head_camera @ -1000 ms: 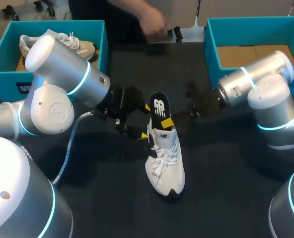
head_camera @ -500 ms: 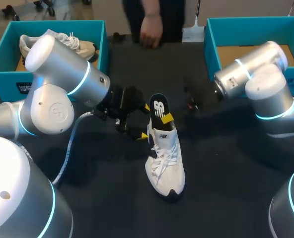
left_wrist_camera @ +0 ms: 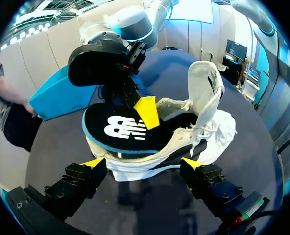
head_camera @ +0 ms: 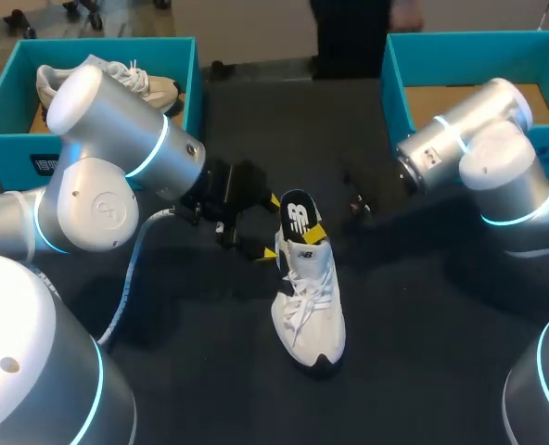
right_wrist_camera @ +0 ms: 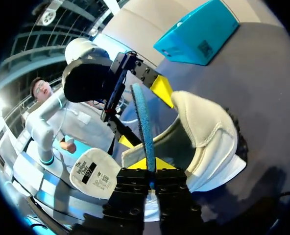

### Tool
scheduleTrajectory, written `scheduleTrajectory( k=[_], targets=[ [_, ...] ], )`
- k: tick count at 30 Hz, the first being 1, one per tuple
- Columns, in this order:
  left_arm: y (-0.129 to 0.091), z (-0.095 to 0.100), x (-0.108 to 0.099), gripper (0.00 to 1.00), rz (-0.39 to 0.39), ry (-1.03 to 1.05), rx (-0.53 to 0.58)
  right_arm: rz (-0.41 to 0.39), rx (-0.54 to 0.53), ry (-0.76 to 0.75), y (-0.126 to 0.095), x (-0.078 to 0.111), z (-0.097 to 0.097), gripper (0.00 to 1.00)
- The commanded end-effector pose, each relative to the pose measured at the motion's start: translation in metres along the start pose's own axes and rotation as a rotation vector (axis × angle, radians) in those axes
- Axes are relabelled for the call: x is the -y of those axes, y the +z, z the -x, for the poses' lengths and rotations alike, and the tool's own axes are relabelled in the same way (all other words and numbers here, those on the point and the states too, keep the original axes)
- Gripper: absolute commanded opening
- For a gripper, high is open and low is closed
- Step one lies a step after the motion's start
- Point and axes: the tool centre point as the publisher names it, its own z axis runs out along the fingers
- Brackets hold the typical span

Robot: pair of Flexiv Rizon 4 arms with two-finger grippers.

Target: Take the shoe out of the shoebox, open the shoe tongue, remove and reinsert the insole, then place the shoe into the shoebox

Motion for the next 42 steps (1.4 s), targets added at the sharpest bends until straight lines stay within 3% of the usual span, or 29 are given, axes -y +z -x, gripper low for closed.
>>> scheduleTrajectory(
  k=[1,11,14,15,16,24,34,37,38,40,42],
  targets=[
    [0.0,0.0,0.0,1.0,0.002,0.0,0.0,0.016,0.027,-0.02,-0.005,-0.006,-0.003,0.3],
    [0.0,0.0,0.0,1.0,0.002,0.0,0.0,-0.016,0.012,-0.061,0.003,-0.025,0.008,0.24],
    [0.0,0.0,0.0,1.0,0.002,0.0,0.0,-0.021,0.006,-0.059,0.006,-0.026,0.013,0.13],
    [0.0,0.0,0.0,1.0,0.002,0.0,0.0,-0.023,0.005,-0.056,0.006,-0.025,0.013,0.03],
    [0.0,0.0,0.0,1.0,0.002,0.0,0.0,-0.025,0.005,-0.05,0.006,-0.024,0.014,0.0],
    [0.0,0.0,0.0,1.0,0.002,0.0,0.0,-0.027,0.017,0.031,0.001,-0.007,0.002,0.0],
    [0.0,0.0,0.0,1.0,0.002,0.0,0.0,-0.019,0.012,0.084,0.011,0.011,-0.006,0.0],
    [0.0,0.0,0.0,1.0,0.002,0.0,0.0,-0.012,0.024,0.068,0.01,0.007,-0.005,0.09],
    [0.0,0.0,0.0,1.0,0.002,0.0,0.0,-0.01,0.03,0.06,0.008,0.004,-0.004,0.21],
    [0.0,0.0,0.0,1.0,0.002,0.0,0.0,-0.011,0.039,0.053,0.006,0.001,-0.003,0.3],
    [0.0,0.0,0.0,1.0,0.002,0.0,0.0,-0.004,0.044,0.042,0.004,-0.001,-0.001,0.3]
  ],
)
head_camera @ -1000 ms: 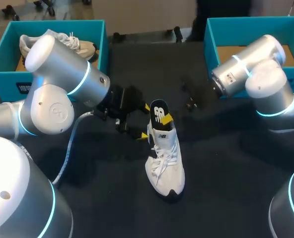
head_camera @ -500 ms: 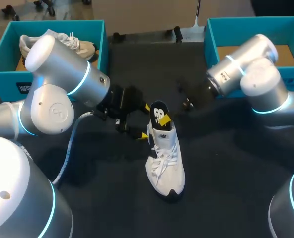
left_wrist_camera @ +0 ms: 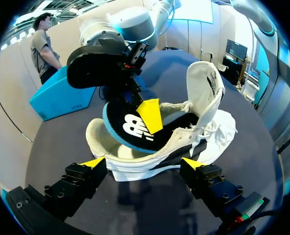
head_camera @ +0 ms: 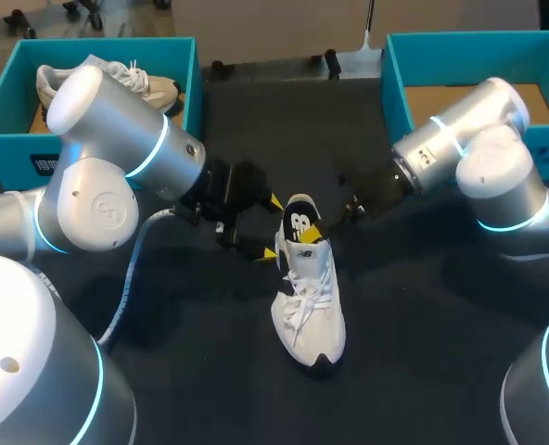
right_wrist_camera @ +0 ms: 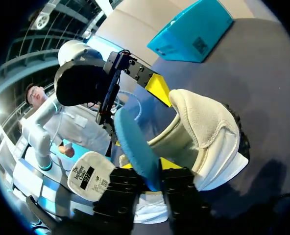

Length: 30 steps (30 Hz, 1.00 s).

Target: Take the shoe out of the shoebox, open the shoe tongue, remove and reinsert the insole, then place the shoe into the shoebox

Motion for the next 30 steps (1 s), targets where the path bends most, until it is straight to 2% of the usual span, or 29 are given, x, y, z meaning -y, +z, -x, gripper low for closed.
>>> scheduleTrajectory(
  k=[1,6,9,11,13,30],
  targets=[
    [0.0,0.0,0.0,1.0,0.002,0.0,0.0,0.001,0.017,-0.016,-0.005,-0.007,0.001,0.3],
    [0.0,0.0,0.0,1.0,0.002,0.0,0.0,-0.009,0.021,-0.044,-0.008,-0.018,0.006,0.27],
    [0.0,0.0,0.0,1.0,0.002,0.0,0.0,-0.012,0.018,-0.05,-0.006,-0.019,0.009,0.22],
    [0.0,0.0,0.0,1.0,0.002,0.0,0.0,-0.014,0.014,-0.044,-0.004,-0.017,0.01,0.16],
    [0.0,0.0,0.0,1.0,0.002,0.0,0.0,-0.006,0.01,-0.04,-0.002,-0.015,0.011,0.0],
    [0.0,0.0,0.0,1.0,0.002,0.0,0.0,-0.004,0.005,0.022,0.007,0.012,-0.003,0.0]
  ],
)
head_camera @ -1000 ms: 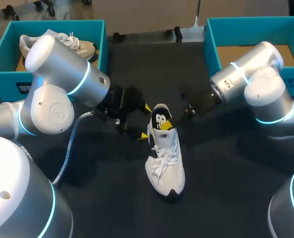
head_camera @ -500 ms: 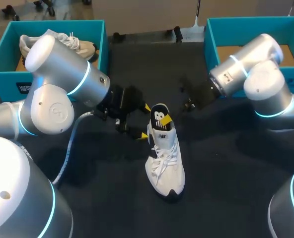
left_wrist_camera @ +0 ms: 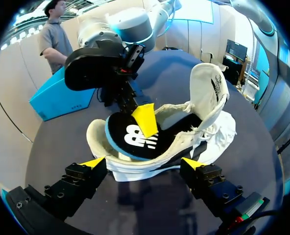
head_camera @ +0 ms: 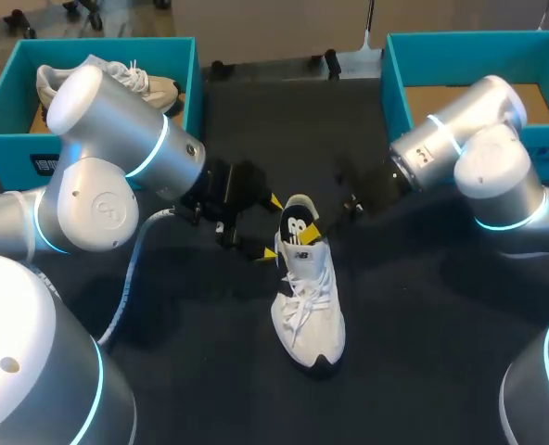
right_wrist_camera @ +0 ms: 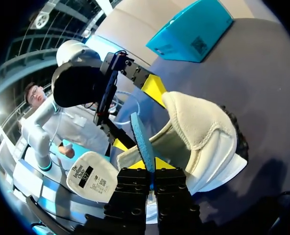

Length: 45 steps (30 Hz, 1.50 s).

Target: Take the shoe out of the shoebox, open the shoe tongue, remove and reinsert the insole, then place the shoe into the shoebox

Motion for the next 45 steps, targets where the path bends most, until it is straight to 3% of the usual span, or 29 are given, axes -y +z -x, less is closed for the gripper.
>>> scheduleTrajectory(
  k=[1,6,9,11,25,31,32,34,45],
  targets=[
    [0.0,0.0,0.0,1.0,0.002,0.0,0.0,0.009,0.008,0.01,0.005,0.01,-0.005,0.0],
    [0.0,0.0,0.0,1.0,0.002,0.0,0.0,0.017,0.013,0.013,0.006,0.011,-0.006,0.0],
    [0.0,0.0,0.0,1.0,0.002,0.0,0.0,0.01,0.026,0.0,0.004,0.005,-0.006,0.24],
    [0.0,0.0,0.0,1.0,0.002,0.0,0.0,0.004,0.036,-0.007,0.001,0.002,-0.005,0.28],
    [0.0,0.0,0.0,1.0,0.002,0.0,0.0,0.001,0.097,-0.064,-0.015,-0.012,-0.015,0.35],
    [0.0,0.0,0.0,1.0,0.002,0.0,0.0,0.003,0.105,-0.078,-0.019,-0.016,-0.011,0.31],
    [0.0,0.0,0.0,1.0,0.002,0.0,0.0,0.003,0.105,-0.08,-0.02,-0.016,-0.009,0.25],
    [0.0,0.0,0.0,1.0,0.002,0.0,0.0,-0.007,0.097,-0.077,-0.02,-0.018,-0.005,0.0],
    [0.0,0.0,0.0,1.0,0.002,0.0,0.0,-0.067,-0.011,0.093,-0.028,-0.026,-0.004,0.0]
  ],
)
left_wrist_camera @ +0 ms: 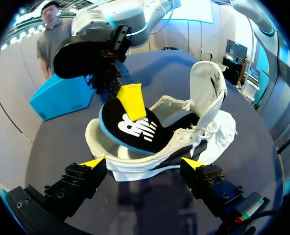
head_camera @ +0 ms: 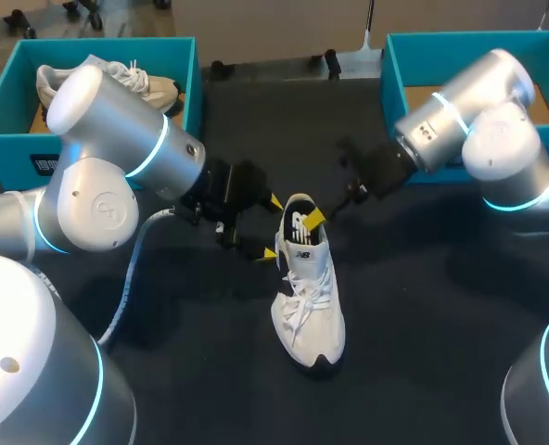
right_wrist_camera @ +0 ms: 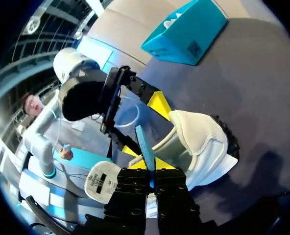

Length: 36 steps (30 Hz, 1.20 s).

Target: Take the shoe out of the shoebox, open the shoe tongue, remove and reinsert the insole, then place the shoe into the shoebox

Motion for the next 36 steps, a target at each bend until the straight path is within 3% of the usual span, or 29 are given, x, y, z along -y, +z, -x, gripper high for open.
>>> scheduleTrajectory(
  k=[1,6,16,24,36],
  targets=[
    [0.0,0.0,0.0,1.0,0.002,0.0,0.0,-0.039,-0.055,0.032,-0.003,-0.008,0.007,0.0],
    [0.0,0.0,0.0,1.0,0.002,0.0,0.0,-0.053,-0.092,0.066,-0.001,-0.005,0.007,0.0],
    [0.0,0.0,0.0,1.0,0.002,0.0,0.0,-0.09,0.019,0.063,0.005,0.008,0.007,0.22],
    [0.0,0.0,0.0,1.0,0.002,0.0,0.0,-0.087,0.177,0.007,0.004,0.012,0.004,0.22],
    [0.0,0.0,0.0,1.0,0.002,0.0,0.0,-0.139,0.264,-0.023,0.017,0.018,0.011,0.23]
  ],
)
